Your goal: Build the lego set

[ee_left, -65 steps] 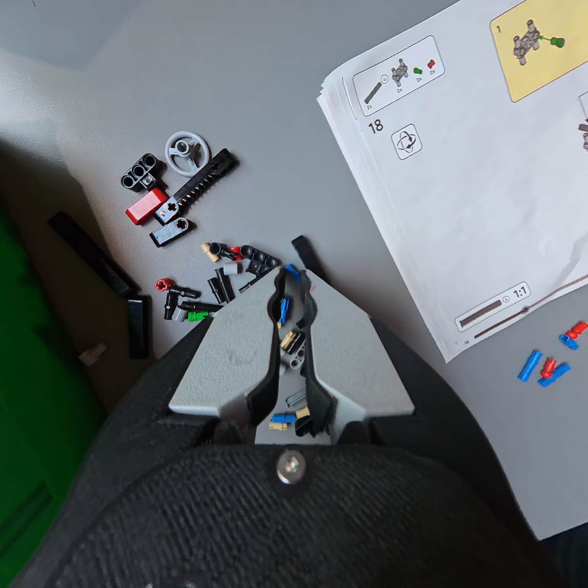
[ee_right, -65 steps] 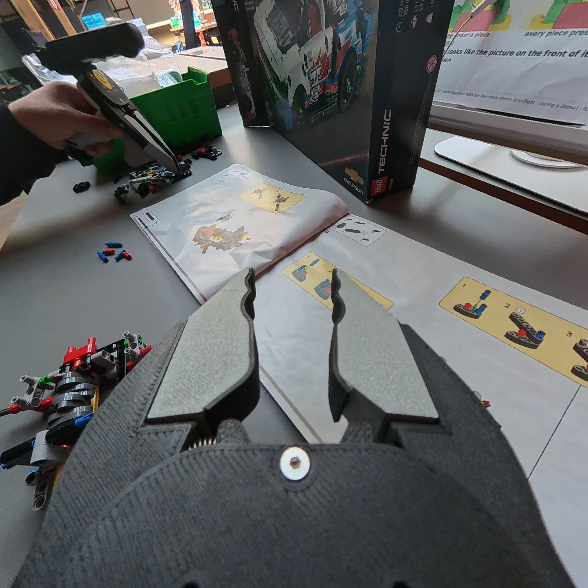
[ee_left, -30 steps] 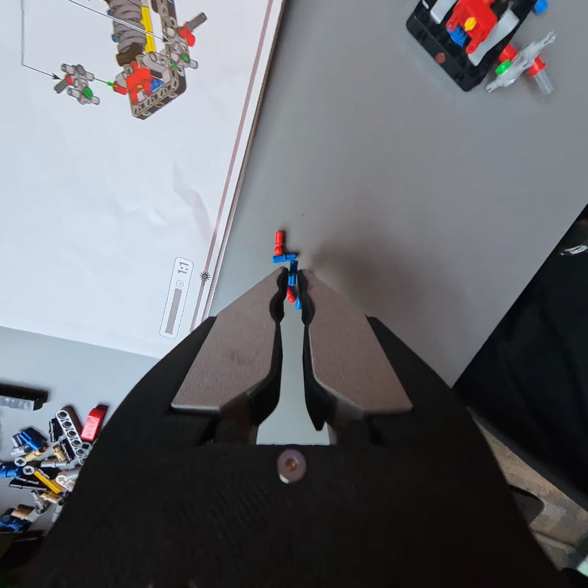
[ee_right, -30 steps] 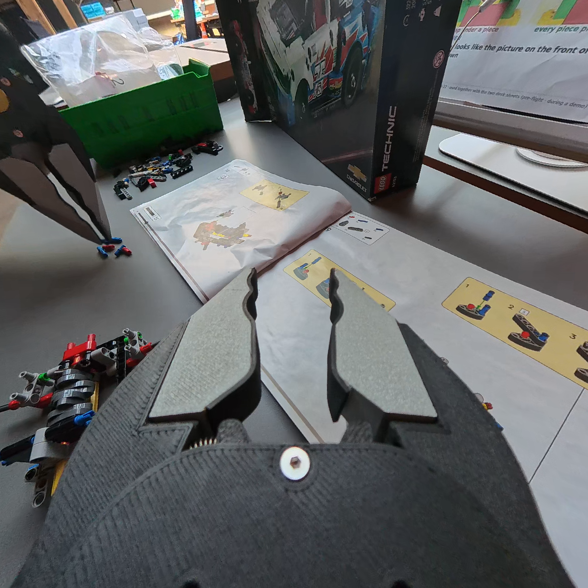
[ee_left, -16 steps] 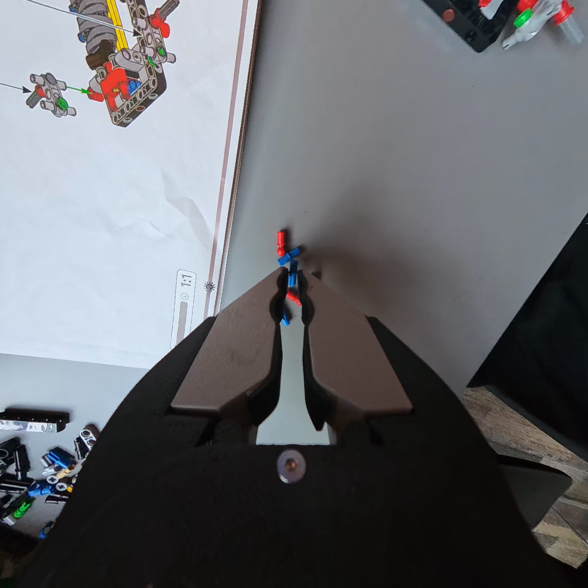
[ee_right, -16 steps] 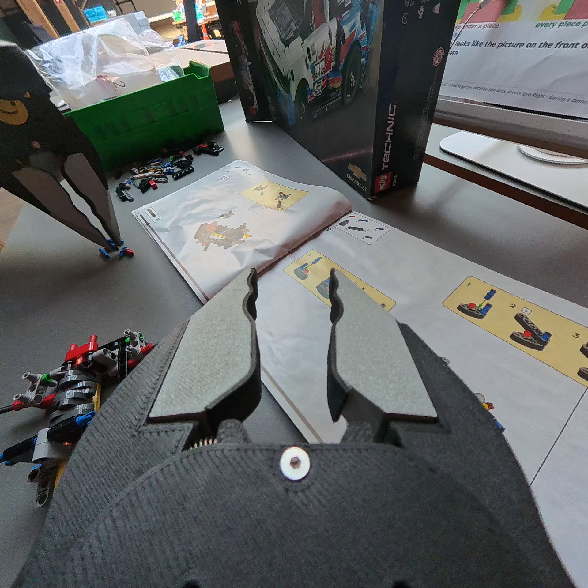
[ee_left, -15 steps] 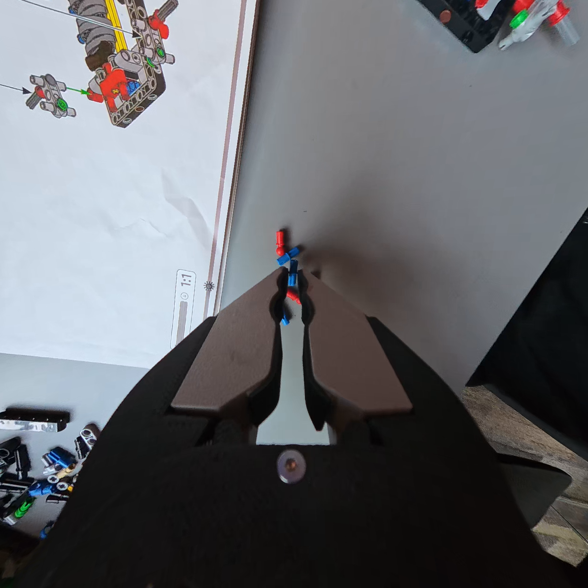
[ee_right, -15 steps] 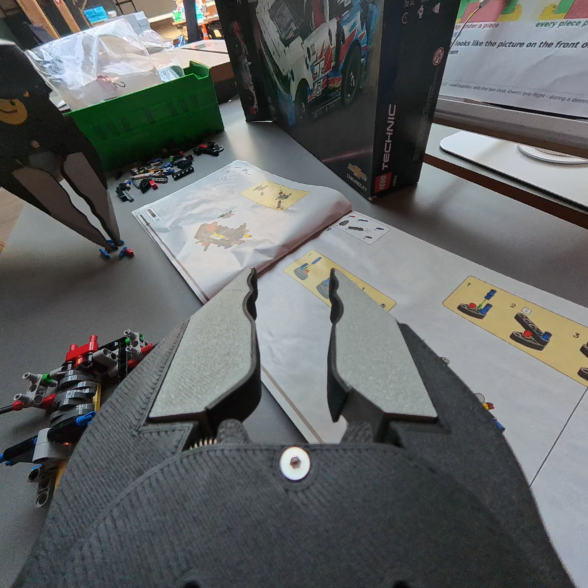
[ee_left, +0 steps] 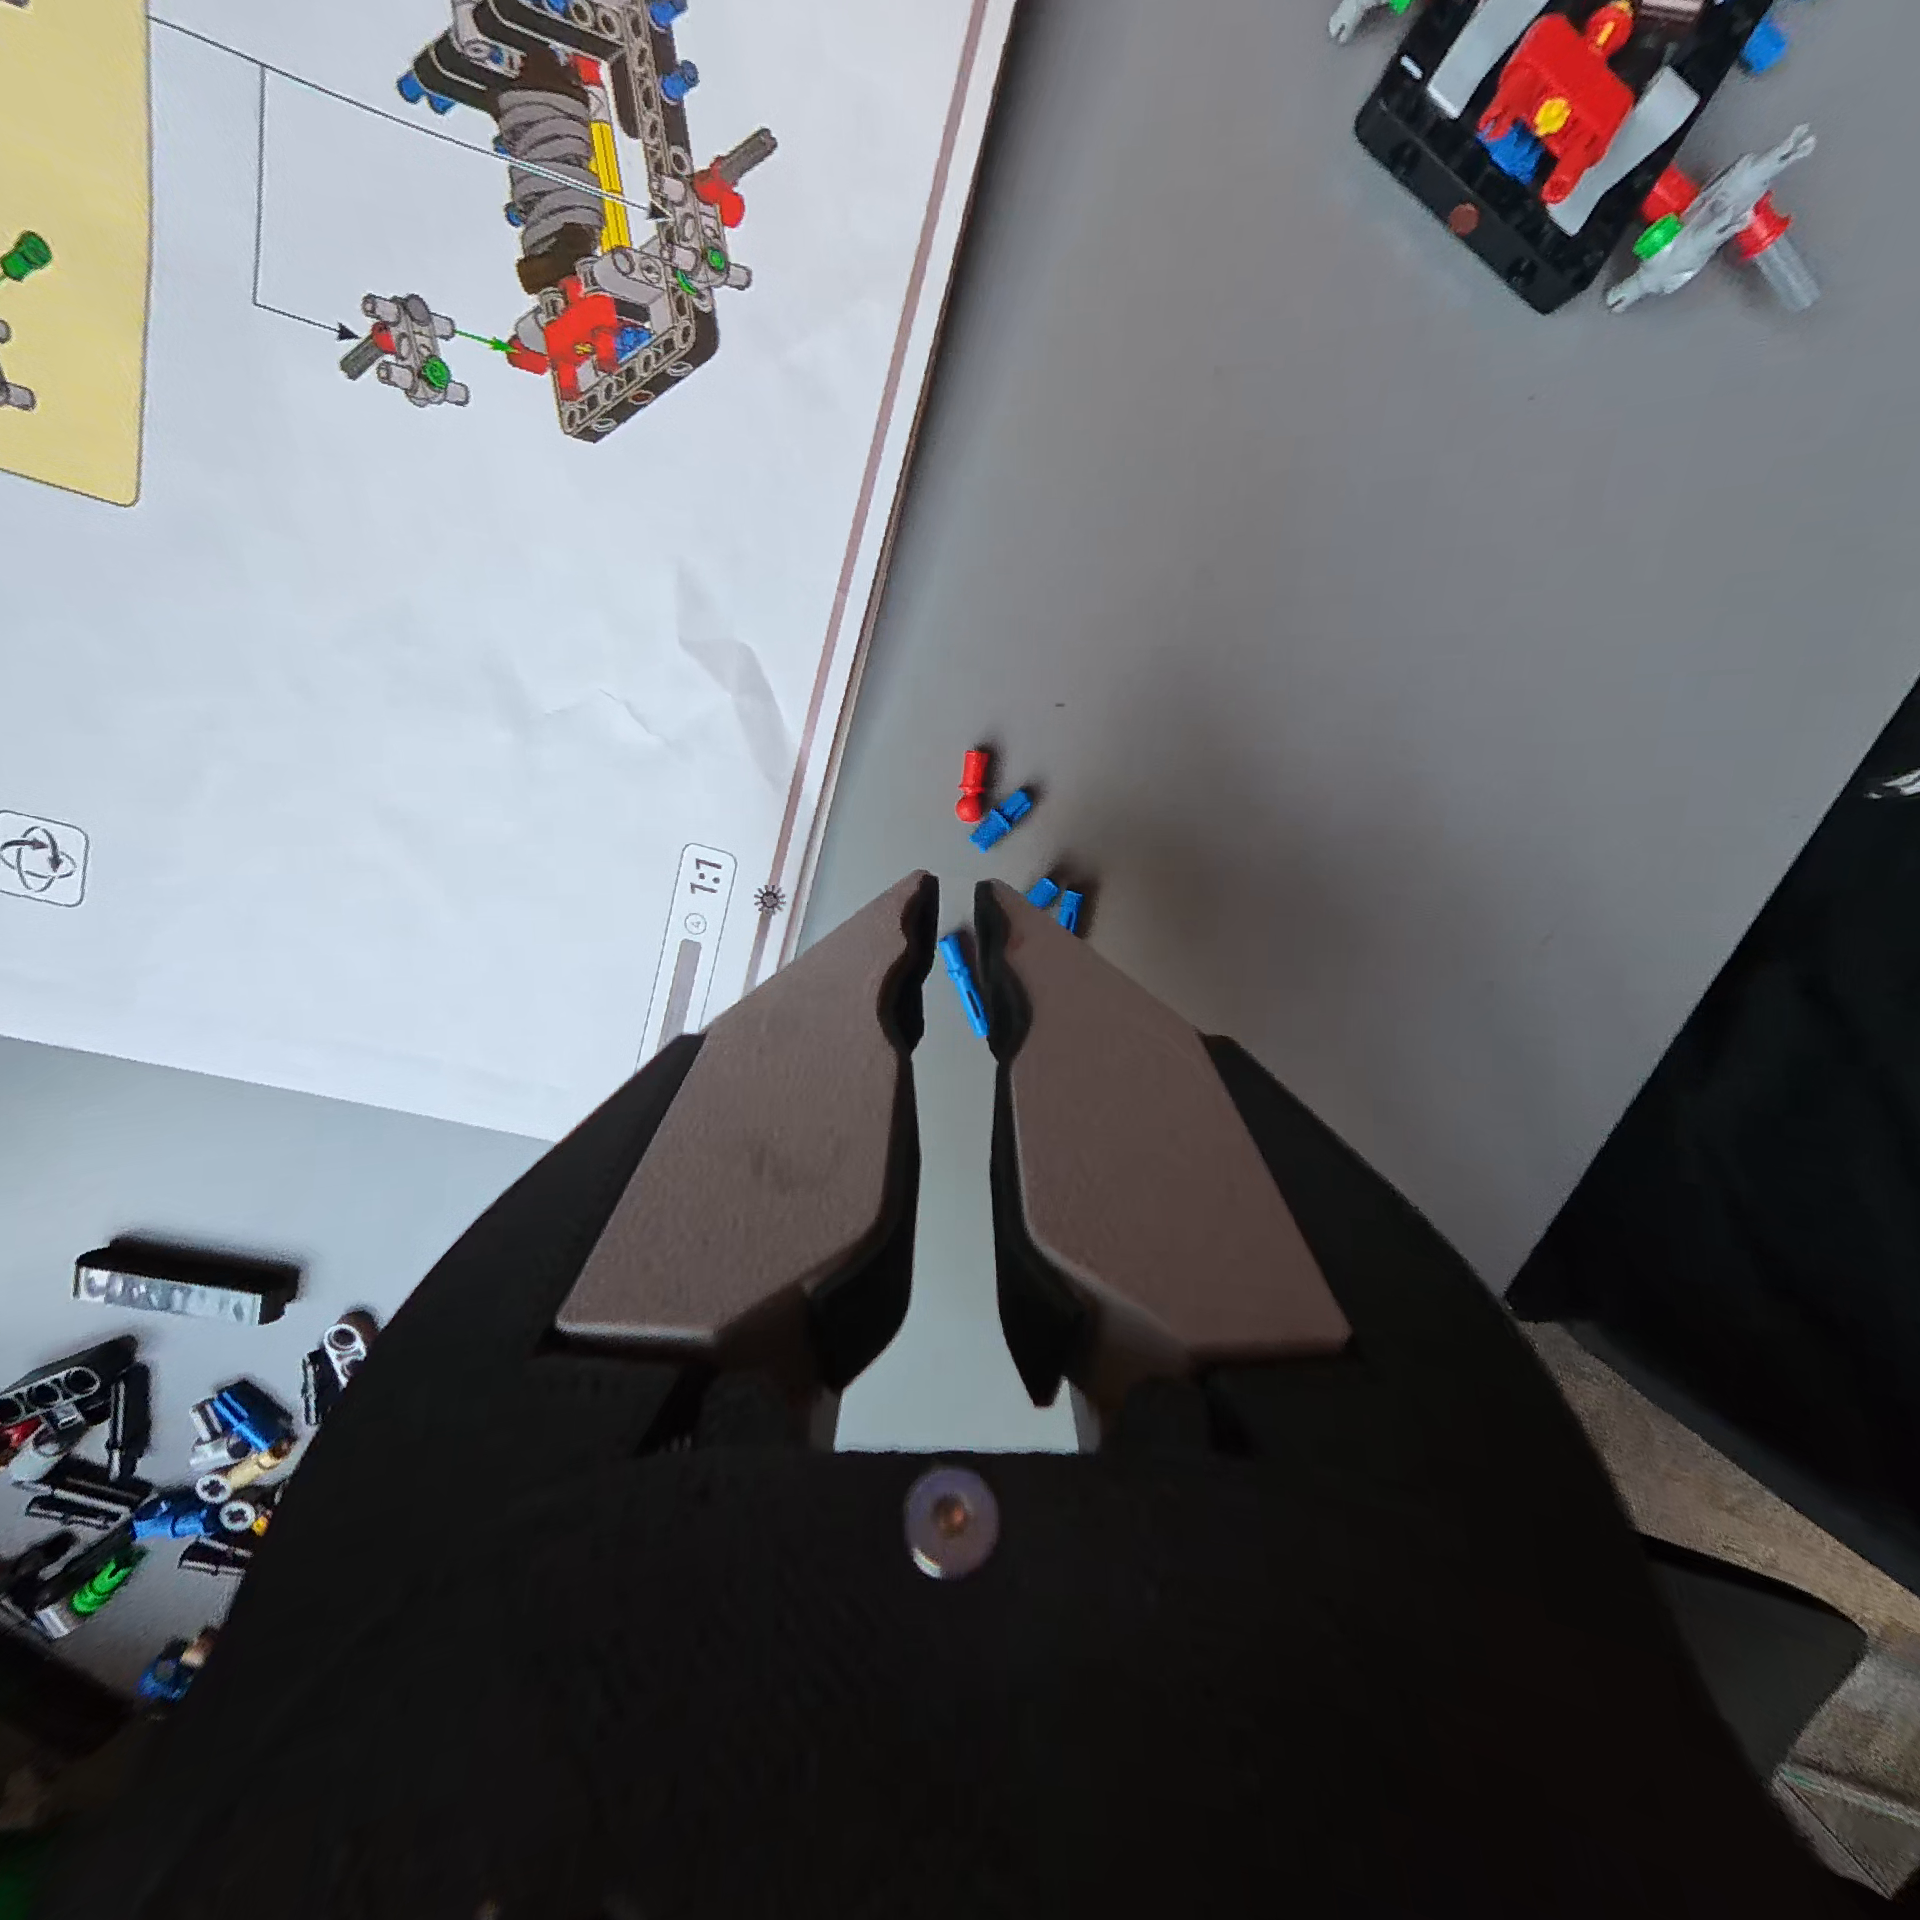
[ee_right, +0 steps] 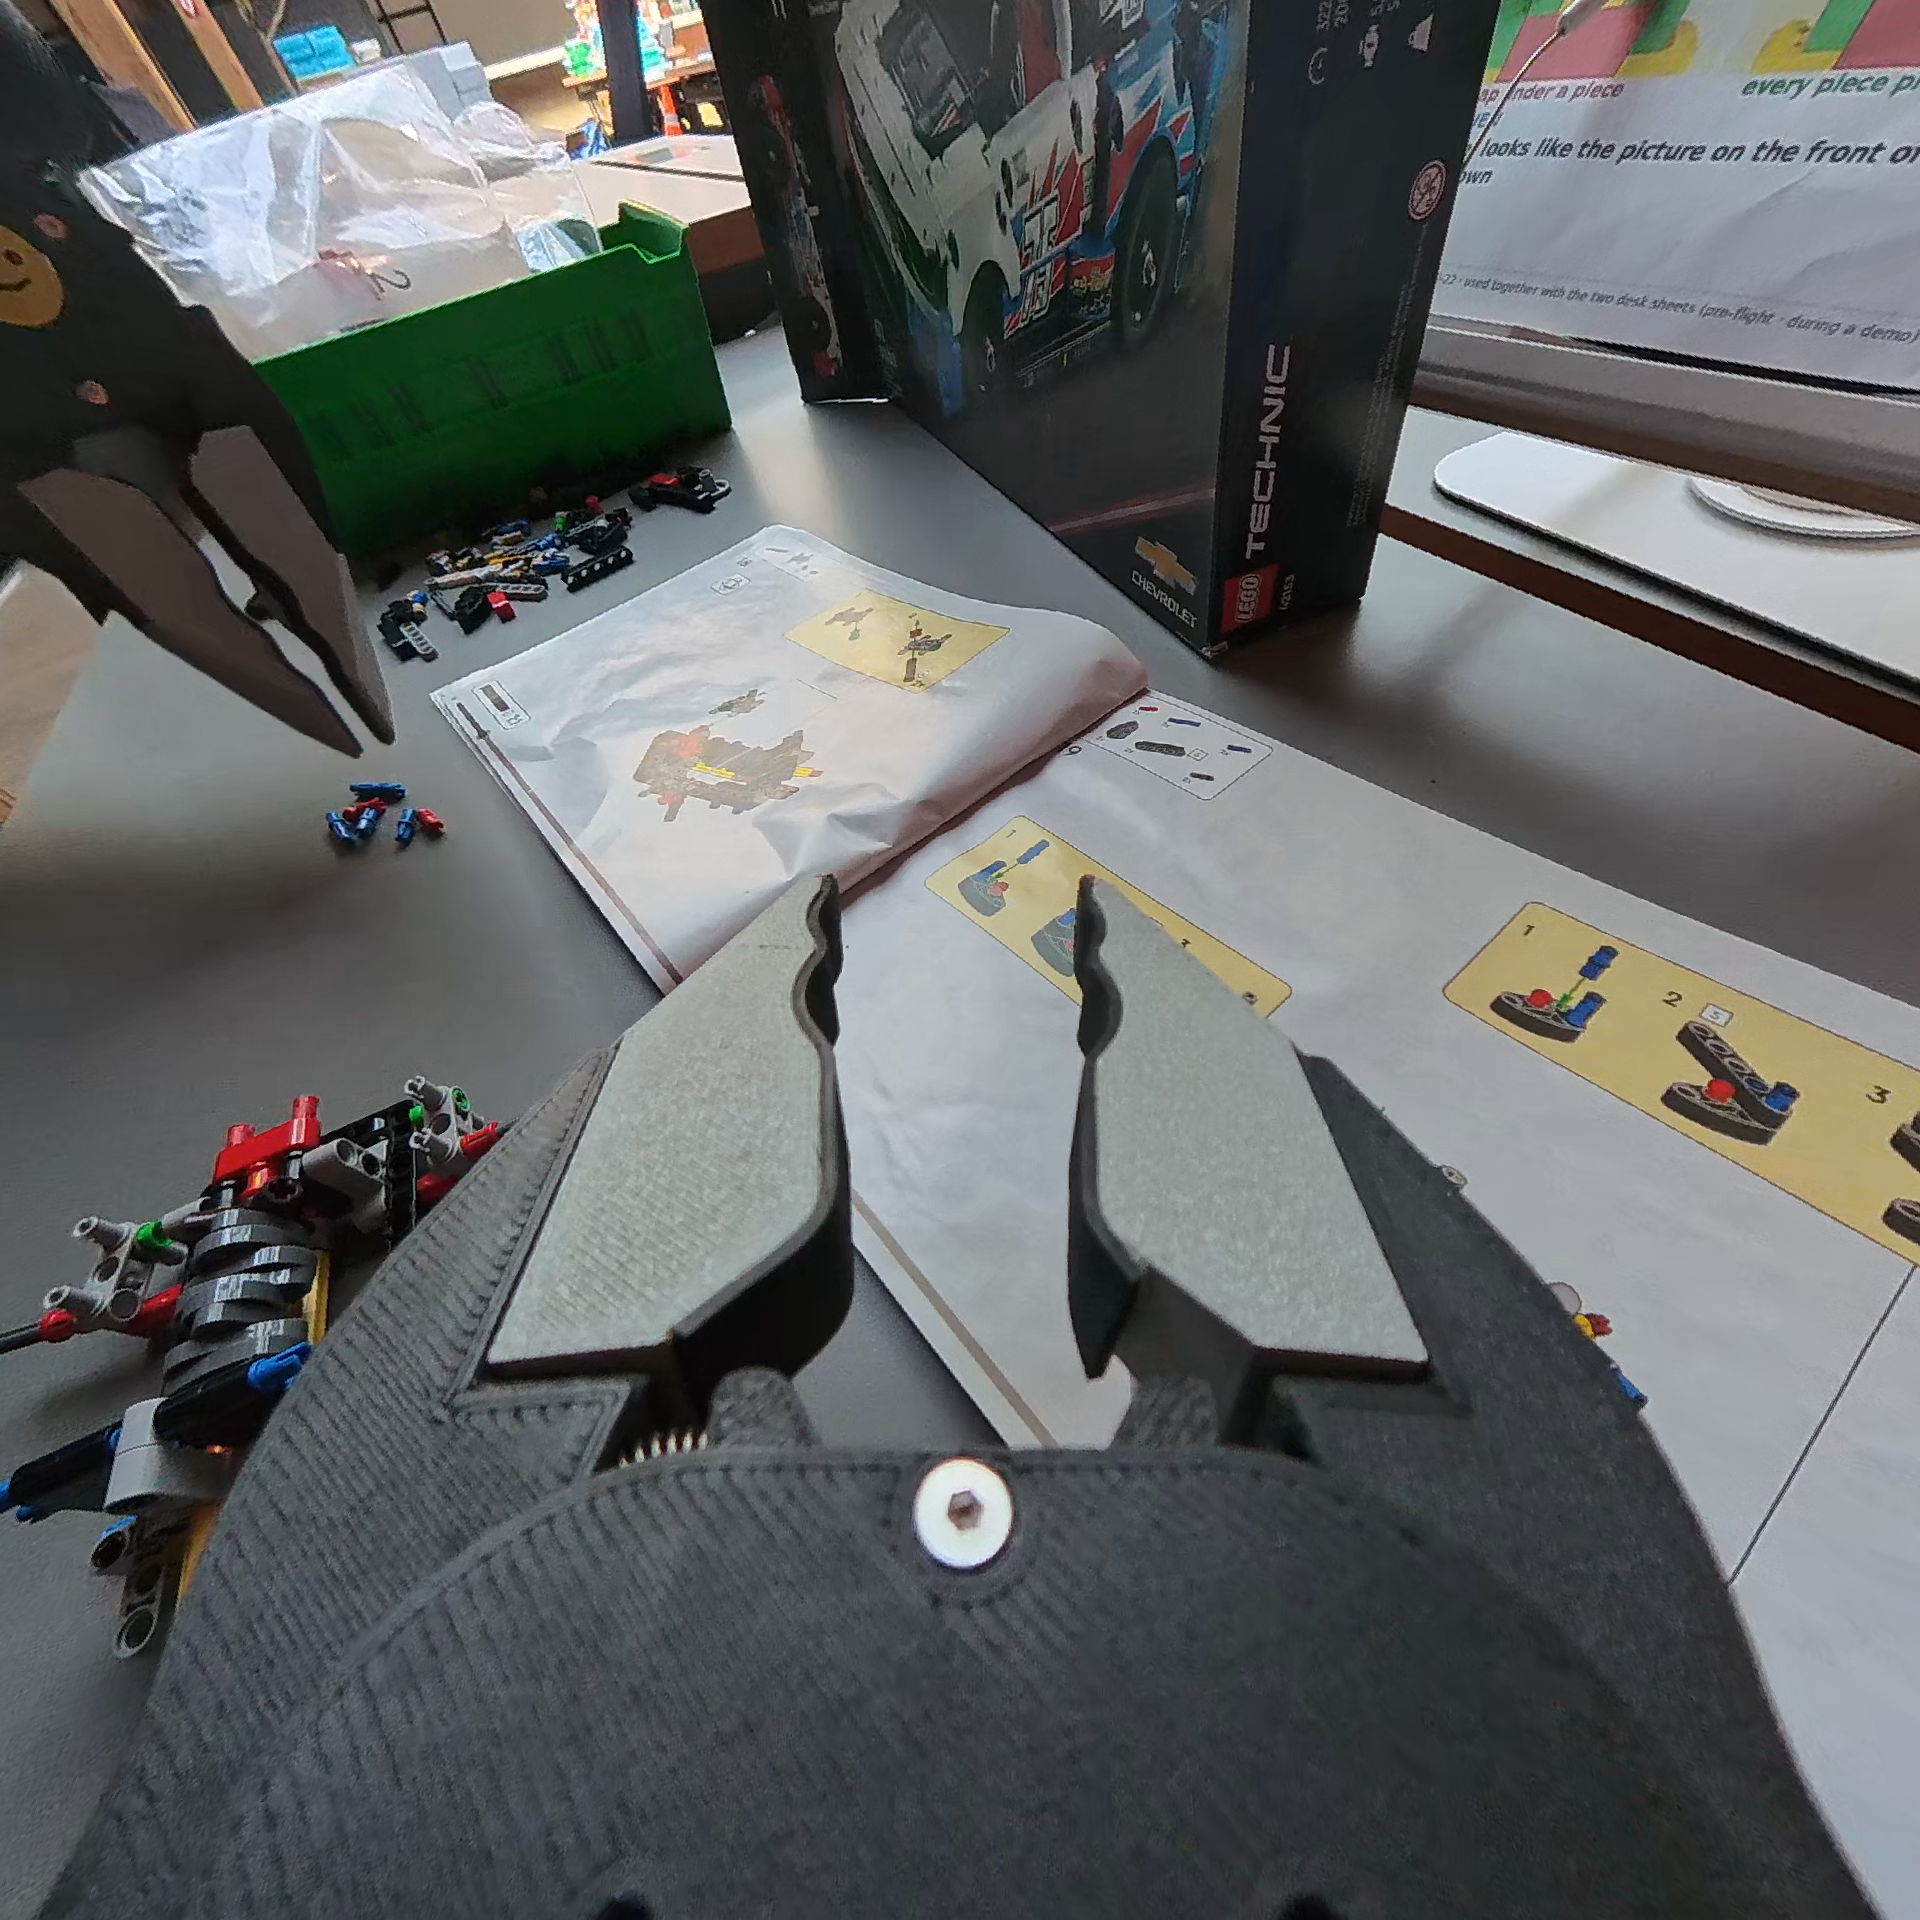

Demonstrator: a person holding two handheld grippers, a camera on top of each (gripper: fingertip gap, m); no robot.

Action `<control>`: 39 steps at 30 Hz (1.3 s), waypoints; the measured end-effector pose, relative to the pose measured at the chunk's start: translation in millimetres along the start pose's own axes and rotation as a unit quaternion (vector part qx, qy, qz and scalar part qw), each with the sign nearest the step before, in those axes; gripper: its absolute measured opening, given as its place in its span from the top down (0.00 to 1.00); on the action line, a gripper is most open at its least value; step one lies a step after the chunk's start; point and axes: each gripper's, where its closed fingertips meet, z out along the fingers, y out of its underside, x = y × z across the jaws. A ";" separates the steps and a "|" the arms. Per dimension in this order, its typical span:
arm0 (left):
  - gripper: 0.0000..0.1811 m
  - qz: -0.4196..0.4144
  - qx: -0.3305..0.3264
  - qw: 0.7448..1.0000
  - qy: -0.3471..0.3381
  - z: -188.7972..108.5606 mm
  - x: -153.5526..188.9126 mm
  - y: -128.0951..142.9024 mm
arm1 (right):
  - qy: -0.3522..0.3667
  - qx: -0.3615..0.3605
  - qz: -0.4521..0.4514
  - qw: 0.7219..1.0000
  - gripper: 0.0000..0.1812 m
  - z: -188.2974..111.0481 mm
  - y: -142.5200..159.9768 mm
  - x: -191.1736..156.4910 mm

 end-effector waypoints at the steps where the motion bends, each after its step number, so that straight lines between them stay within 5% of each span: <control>1: 0.98 -0.002 0.004 1.000 0.002 0.9 -0.5 -1.0 | -0.001 -0.001 0.000 1.000 0.76 0.3 0.3 -0.1; 12: 0.99 0.028 0.009 1.000 -0.002 18.4 -0.3 -30.1 | 0.001 0.001 0.001 1.000 0.76 -0.4 -0.4 0.4; 22: 1.00 -0.007 0.217 0.971 -0.104 -8.7 -59.6 -65.9 | -0.001 -0.003 0.002 1.000 0.76 0.5 0.6 0.7; 30: 1.00 -0.041 0.348 0.931 -0.101 -23.2 -88.4 -67.6 | 0.001 -0.007 -0.003 1.000 0.76 1.7 1.6 -0.5; 39: 1.00 -0.025 0.370 0.924 -0.090 -30.4 -75.9 -71.8 | -0.010 -0.013 0.014 1.000 0.76 3.0 3.3 0.6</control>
